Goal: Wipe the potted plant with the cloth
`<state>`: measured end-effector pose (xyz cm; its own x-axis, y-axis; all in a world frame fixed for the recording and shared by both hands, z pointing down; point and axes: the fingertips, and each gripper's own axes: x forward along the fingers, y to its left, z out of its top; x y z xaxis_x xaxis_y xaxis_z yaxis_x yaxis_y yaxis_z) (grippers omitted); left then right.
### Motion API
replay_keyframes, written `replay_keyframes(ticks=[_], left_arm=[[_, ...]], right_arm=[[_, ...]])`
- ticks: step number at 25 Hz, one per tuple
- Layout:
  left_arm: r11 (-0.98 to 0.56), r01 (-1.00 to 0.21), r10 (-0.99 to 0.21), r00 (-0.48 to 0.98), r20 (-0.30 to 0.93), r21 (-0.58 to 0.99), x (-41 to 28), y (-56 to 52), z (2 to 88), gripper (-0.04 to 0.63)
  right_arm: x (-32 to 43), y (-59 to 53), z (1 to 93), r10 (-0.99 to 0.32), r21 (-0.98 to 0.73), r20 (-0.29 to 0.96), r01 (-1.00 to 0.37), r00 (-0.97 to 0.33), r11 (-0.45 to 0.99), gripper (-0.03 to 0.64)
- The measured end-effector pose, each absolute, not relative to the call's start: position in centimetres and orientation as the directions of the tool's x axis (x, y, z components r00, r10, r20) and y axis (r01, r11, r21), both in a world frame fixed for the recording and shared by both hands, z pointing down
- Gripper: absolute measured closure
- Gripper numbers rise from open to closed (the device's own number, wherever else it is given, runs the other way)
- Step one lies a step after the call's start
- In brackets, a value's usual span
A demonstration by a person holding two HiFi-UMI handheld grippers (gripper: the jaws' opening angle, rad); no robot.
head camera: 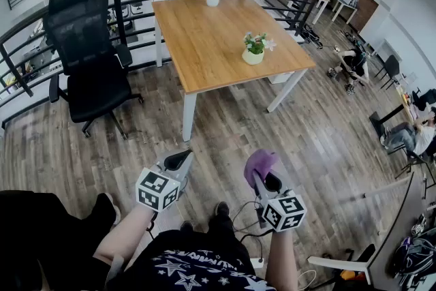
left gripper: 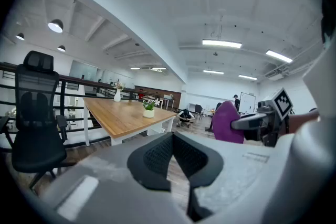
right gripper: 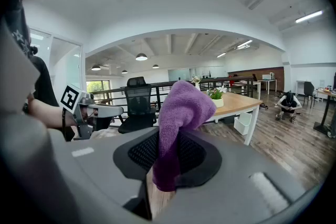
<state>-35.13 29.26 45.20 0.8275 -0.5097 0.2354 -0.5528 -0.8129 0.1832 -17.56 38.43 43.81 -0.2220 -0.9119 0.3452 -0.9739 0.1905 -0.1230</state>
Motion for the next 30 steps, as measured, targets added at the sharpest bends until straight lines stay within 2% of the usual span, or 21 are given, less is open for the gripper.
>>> replay_keyframes(ticks=[21, 30], left_arm=[[-0.825, -0.539, -0.501, 0.837, 0.22, 0.17, -34.7, 29.1, 44.4, 0.594], [-0.805, -0.561, -0.51, 0.821, 0.257, 0.193, -35.8, 29.2, 45.9, 0.594]], right_arm=[[-17.5, 38.5, 45.2, -0.899, -0.109, 0.387, -0.978, -0.206, 0.177, 0.535], [-17.2, 38.3, 46.8, -0.892, -0.159, 0.411, -0.978, -0.191, 0.136, 0.532]])
